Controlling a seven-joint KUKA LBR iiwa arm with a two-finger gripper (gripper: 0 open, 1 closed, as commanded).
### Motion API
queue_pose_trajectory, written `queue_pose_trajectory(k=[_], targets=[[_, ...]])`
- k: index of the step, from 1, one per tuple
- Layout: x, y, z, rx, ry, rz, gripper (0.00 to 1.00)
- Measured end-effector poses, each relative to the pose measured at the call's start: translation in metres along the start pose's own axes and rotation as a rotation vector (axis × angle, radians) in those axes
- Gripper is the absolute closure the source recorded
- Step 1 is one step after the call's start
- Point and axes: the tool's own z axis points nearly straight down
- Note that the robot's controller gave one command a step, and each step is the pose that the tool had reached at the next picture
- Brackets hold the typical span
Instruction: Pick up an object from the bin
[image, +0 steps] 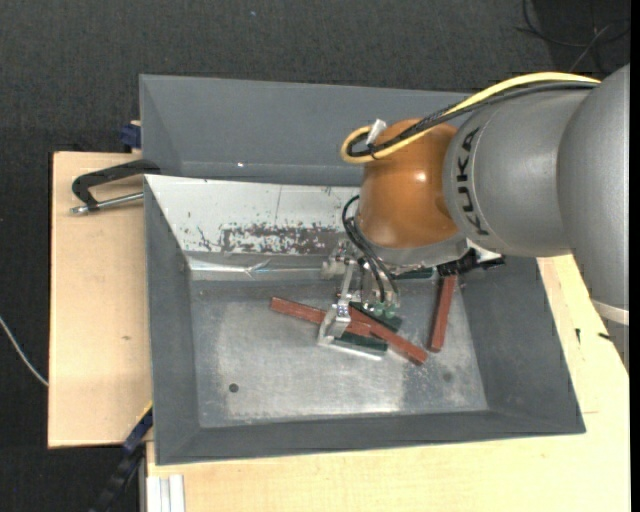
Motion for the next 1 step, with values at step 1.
queue_pose_trajectory(k=[1], targets=[[-0.0006,-0.0204,0.0092,0.001,0.004,-0.02,0.0]])
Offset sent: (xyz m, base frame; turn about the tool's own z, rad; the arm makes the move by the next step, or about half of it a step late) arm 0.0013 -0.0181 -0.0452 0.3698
